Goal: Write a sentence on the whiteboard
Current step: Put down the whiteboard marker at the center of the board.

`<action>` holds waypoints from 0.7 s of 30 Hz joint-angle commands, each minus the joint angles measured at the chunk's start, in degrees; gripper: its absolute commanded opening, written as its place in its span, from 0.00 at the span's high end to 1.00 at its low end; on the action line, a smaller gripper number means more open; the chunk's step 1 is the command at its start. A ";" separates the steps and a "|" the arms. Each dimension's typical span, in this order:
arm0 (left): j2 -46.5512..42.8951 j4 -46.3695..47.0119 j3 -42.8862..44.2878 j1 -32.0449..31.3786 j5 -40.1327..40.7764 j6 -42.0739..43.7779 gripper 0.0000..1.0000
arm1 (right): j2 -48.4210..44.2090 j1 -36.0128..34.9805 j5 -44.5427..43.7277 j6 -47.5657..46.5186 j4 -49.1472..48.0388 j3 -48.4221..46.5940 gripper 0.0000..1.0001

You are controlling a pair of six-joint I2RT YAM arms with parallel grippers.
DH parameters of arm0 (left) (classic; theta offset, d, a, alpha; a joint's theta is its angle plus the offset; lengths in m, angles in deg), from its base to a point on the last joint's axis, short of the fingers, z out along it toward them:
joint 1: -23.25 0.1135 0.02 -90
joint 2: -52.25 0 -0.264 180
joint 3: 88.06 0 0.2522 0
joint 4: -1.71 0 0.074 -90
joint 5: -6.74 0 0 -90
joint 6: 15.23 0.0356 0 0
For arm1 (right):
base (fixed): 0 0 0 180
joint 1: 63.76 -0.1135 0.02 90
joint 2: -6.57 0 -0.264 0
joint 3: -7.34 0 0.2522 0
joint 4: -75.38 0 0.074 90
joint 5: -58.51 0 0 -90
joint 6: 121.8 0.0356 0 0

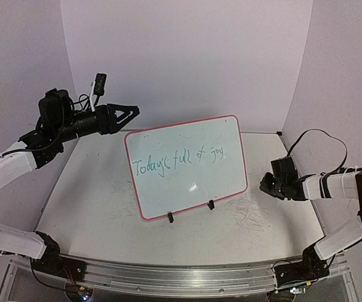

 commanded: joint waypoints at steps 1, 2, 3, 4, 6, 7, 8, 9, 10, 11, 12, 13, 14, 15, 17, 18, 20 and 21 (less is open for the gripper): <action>-2.51 -0.83 1.99 -0.02 2.15 2.98 0.09 | 0.08 0.06 0.32 5.04 -1.30 1.50 0.86; -2.41 -2.02 2.46 -0.02 2.58 3.70 0.08 | 0.30 0.05 0.19 5.37 -0.67 1.56 0.83; -2.28 -3.46 3.22 -0.02 3.46 4.56 0.08 | 0.56 0.06 0.37 5.65 -0.21 1.60 0.81; -2.16 -5.09 4.10 -0.02 4.51 5.44 0.08 | 0.79 0.06 0.66 5.88 0.13 1.65 0.78; -2.35 -8.36 5.68 -0.03 6.68 7.09 0.08 | 0.71 0.05 1.09 6.06 0.37 2.07 0.74; -2.66 -9.39 6.49 -0.02 7.94 7.84 0.08 | 0.46 0.06 0.96 6.14 0.52 2.24 0.72; -2.92 -10.66 7.19 -0.02 9.17 8.80 0.07 | -0.06 0.04 0.69 6.14 0.81 2.34 0.68; -3.12 -11.44 7.75 -0.02 10.32 9.39 0.07 | -0.68 0.07 0.37 6.07 1.10 2.44 0.64; -3.29 -12.25 8.39 -0.02 11.46 10.00 0.07 | -1.49 0.09 0.04 5.94 1.50 2.49 0.60; -3.48 -13.21 9.32 -0.02 12.64 10.66 0.07 | -2.86 0.05 -0.38 5.70 2.38 2.38 0.57; -3.70 -13.82 10.06 -0.02 13.79 11.15 0.06 | -4.13 0.04 -0.86 5.53 3.31 2.29 0.54; -3.86 -14.22 10.67 -0.01 14.73 11.66 0.06 | -5.35 0.04 -1.33 5.31 4.27 2.06 0.52; -3.98 -14.56 11.25 0.01 15.56 12.07 0.06 | -6.76 0.04 -1.79 4.96 5.40 1.63 0.50; -4.16 -15.07 11.88 -0.03 16.56 12.67 0.06 | -9.05 0.04 -2.10 4.40 7.70 0.97 0.49; -4.36 -15.86 13.12 -0.02 19.50 13.50 0.05 | -13.74 0.08 -3.47 2.05 11.56 -0.82 0.45; -4.54 -16.25 13.81 -0.02 21.29 13.86 0.05 | -16.91 0.07 -3.75 0.08 13.33 -1.98 0.43; -4.59 -16.82 15.22 -0.02 25.12 14.60 0.04 | -24.49 0.06 -3.79 -4.23 16.30 -5.33 0.35; -4.57 -16.95 15.86 -0.05 27.17 14.89 0.04 | -27.61 0.07 -3.74 -6.92 17.48 -7.03 0.24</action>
